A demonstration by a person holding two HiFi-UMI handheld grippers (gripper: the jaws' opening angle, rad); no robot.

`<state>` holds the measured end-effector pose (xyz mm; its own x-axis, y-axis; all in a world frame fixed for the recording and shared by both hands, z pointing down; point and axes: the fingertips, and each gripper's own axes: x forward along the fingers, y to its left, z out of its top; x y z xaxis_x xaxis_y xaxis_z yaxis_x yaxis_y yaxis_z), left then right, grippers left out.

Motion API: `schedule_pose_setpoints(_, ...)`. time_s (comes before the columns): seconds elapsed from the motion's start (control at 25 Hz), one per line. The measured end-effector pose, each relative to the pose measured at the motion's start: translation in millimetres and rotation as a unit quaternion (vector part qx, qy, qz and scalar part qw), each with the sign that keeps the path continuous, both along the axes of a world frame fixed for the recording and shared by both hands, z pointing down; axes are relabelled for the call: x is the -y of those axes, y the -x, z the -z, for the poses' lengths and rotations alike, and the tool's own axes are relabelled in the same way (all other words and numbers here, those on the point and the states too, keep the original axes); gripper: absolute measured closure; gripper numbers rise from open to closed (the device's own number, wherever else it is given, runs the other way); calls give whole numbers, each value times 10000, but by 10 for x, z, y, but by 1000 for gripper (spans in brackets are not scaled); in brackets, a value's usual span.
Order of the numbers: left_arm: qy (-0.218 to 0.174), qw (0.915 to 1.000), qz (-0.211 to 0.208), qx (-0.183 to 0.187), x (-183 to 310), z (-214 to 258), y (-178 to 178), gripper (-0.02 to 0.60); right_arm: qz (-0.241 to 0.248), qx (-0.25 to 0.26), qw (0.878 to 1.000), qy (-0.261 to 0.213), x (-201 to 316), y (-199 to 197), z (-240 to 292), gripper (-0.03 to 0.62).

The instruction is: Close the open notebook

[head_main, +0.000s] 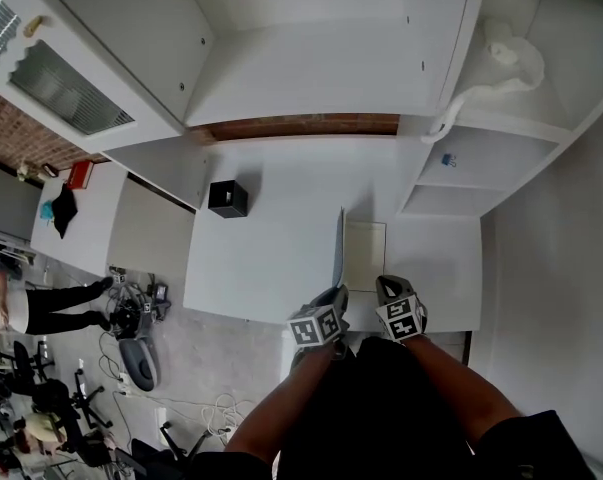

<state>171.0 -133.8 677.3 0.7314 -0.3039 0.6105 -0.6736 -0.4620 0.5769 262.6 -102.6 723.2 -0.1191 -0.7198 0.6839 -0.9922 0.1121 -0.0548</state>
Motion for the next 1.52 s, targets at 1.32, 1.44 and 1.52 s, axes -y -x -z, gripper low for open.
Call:
schedule_pose_setpoints(1.32,51,9863,-1370,914,-438,-549,-678,548,-972,314,9941,355,-493,-787,-273,595)
schedule_pose_setpoints(1.44,57,9842,-1460,995,-459,-611,-712,546,-896,351,9944,435,-548,-742,-371,595)
schedule_pose_setpoints(1.52,46,9827,-1529,1045,-470,-656,-739,546,-888,364,9942,480,-581,-724,-379,595)
